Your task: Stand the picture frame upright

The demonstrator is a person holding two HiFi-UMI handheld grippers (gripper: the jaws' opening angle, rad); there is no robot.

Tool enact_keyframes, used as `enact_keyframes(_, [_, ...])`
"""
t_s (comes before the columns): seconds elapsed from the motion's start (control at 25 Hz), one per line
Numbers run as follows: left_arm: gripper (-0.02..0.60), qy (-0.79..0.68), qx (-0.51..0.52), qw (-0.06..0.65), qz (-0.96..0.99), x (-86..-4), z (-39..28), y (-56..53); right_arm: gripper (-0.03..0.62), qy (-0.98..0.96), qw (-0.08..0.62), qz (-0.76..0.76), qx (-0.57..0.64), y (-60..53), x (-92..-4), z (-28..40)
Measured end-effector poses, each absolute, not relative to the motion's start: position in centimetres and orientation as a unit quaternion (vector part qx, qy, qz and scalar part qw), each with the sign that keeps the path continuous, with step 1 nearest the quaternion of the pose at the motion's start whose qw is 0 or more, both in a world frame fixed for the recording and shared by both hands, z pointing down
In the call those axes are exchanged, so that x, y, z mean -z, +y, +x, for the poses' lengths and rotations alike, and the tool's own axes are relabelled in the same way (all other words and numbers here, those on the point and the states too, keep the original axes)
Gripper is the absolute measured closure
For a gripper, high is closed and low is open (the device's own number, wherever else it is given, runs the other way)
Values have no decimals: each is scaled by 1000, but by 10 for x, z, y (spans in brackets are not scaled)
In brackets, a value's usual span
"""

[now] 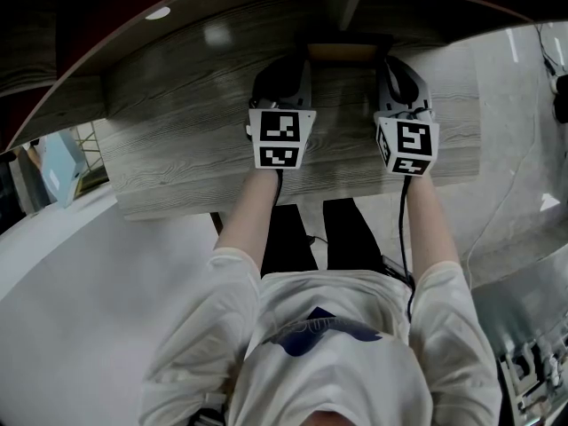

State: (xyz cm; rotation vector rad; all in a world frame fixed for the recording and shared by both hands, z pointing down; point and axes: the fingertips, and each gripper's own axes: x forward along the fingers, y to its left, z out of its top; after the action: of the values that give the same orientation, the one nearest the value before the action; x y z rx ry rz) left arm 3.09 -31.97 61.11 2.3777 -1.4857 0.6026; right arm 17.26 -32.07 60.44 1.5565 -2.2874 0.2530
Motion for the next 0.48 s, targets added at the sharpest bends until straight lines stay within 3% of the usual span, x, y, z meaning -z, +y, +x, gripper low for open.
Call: enact_keyframes(0.48, [535,-526,-207,126,815,-603,23,-314,556,-804,170,563,-93,-314,-595,177])
